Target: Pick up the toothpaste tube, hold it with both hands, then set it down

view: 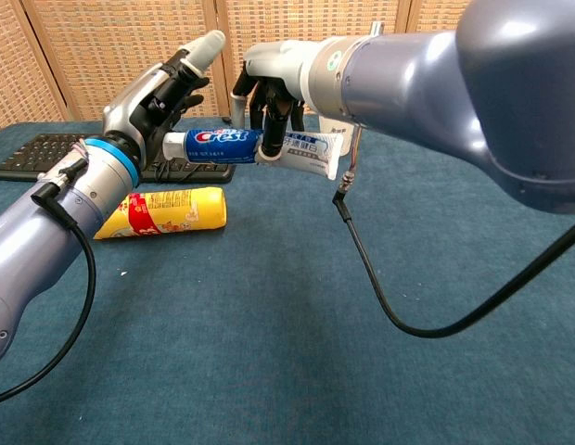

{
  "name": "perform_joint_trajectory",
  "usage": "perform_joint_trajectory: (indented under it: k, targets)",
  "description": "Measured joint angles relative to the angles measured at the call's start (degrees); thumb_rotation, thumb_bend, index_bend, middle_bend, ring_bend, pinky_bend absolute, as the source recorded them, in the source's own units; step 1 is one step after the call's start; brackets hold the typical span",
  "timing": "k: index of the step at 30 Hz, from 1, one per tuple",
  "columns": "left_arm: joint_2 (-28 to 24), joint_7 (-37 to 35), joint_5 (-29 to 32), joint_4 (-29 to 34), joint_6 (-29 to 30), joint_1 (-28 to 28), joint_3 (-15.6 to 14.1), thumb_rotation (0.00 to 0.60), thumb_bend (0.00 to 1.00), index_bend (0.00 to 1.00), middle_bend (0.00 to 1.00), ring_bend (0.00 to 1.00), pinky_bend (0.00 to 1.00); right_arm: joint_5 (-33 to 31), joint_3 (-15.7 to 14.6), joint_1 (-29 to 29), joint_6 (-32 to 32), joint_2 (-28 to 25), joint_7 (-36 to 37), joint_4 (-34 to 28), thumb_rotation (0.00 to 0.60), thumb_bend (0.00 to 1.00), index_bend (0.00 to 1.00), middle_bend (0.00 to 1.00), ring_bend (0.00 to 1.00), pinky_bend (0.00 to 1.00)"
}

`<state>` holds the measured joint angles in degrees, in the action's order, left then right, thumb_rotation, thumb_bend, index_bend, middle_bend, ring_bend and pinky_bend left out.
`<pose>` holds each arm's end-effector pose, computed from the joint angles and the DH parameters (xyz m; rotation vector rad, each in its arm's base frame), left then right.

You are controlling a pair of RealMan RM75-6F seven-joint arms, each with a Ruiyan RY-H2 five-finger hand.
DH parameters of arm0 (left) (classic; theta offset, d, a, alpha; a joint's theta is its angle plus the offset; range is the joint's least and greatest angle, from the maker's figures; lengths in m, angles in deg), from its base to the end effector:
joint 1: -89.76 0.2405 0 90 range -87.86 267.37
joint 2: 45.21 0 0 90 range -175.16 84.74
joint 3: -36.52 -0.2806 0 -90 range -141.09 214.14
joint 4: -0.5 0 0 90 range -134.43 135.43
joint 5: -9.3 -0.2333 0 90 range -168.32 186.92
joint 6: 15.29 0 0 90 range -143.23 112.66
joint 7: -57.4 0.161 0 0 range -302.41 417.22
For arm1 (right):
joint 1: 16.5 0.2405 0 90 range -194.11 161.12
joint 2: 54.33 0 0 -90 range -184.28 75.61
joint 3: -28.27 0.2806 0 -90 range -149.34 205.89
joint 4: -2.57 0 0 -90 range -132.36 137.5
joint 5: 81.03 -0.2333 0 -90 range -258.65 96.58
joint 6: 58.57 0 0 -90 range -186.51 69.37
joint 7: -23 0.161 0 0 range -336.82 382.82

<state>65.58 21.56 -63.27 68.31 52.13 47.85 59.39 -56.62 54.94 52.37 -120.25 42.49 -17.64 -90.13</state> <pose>-0.0997 0.3990 -0.0827 -1.0953 -1.7149 -1.8897 0.0505 -0.4074 -0.0602 1.8057 -1.1352 1.0565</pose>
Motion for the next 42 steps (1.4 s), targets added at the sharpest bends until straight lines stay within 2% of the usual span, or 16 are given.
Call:
perform_joint_trajectory:
  k: [10, 22, 36, 42]
  targets:
    - [0.7, -9.1, -0.2, 1.0, 1.2, 1.5, 1.4, 0.185, 0.00, 0.00, 0.00, 0.00, 0.00, -0.2, 0.5, -0.3, 0.9, -2.0, 3.5, -1.5, 0.600, 0.65, 0.72, 0.72, 0.64, 0.66]
    - [0.7, -10.9, 0.0, 1.3, 0.0, 2.0, 1.1, 0.185, 0.00, 0.00, 0.00, 0.00, 0.00, -0.4, 0.6, 0.0, 1.1, -4.0, 5.8, -3.5, 0.600, 0.65, 0.72, 0.72, 0.64, 0.66]
    - [0.3, -12.7, 4.3, 4.9, -5.5, 0.8, 3.8, 0.185, 0.00, 0.00, 0.00, 0.00, 0.00, -0.3, 0.6, 1.5, 1.1, -3.7, 7.8, -3.8, 0.600, 0.65, 0.72, 0.72, 0.65, 0.66]
    - [0.7, -11.8, 4.7, 5.7, -5.8, 0.4, 4.3, 0.185, 0.00, 0.00, 0.00, 0.00, 0.00, -0.5, 0.0, 1.9, 1.0, -3.5, 8.1, -3.4, 0.600, 0.65, 0.72, 0.72, 0.65, 0.66]
